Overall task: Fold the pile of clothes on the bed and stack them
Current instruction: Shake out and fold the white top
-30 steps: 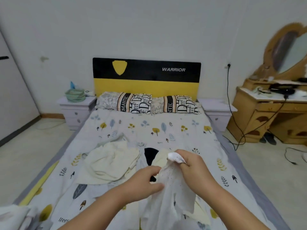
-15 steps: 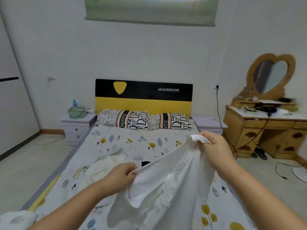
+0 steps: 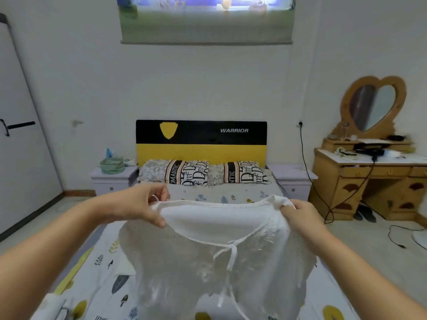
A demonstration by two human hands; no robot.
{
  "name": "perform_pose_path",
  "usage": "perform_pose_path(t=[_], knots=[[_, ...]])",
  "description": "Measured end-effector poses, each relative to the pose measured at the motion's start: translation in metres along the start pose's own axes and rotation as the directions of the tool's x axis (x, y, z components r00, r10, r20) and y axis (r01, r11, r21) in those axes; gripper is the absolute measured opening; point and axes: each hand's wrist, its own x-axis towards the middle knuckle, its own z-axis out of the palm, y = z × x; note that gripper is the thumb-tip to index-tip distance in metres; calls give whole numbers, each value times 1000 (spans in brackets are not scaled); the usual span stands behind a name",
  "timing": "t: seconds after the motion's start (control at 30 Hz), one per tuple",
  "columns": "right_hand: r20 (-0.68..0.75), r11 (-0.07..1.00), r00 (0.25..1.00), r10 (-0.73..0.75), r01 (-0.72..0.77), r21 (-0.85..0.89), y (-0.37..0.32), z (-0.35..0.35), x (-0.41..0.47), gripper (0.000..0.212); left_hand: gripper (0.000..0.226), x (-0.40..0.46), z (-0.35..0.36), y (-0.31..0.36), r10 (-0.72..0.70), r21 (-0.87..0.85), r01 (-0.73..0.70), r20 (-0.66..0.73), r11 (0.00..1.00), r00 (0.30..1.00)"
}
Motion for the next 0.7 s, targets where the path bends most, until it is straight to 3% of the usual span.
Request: perform_pose_path(t=[0.07, 0.13, 0.23, 0.33, 0.43, 0.57, 0.7], knots=[[12, 999, 999, -32, 31, 32, -2, -1, -1, 21, 38, -2, 2, 1, -64, 381, 74, -39, 921, 997], [27, 998, 998, -63, 62, 27, -5, 0, -2, 26, 20, -1, 6, 1, 44, 542, 66, -188, 838, 981], [11, 995, 995, -99, 98, 12, -6, 1, -4, 31, 18, 0, 8, -5, 142, 411, 14, -347, 912, 927], [1, 994, 994, -107, 106, 22, -7, -2, -7, 31, 20, -1, 5, -15, 77, 115, -32, -418, 993, 905], [1, 996, 996, -89, 89, 5, -6, -3, -9, 29, 18, -3, 5, -21, 34, -57, -69, -471, 996, 882], [-40, 997, 996, -81, 80, -22, -1, 0, -14, 20, 18, -5, 5, -26, 11, -82, -66, -540, 994, 842], [-48, 995, 995, -93, 90, -48, 4, 6, -22, 20, 23, -15, 0, -36, -52, 64, 96, -498, 993, 865]])
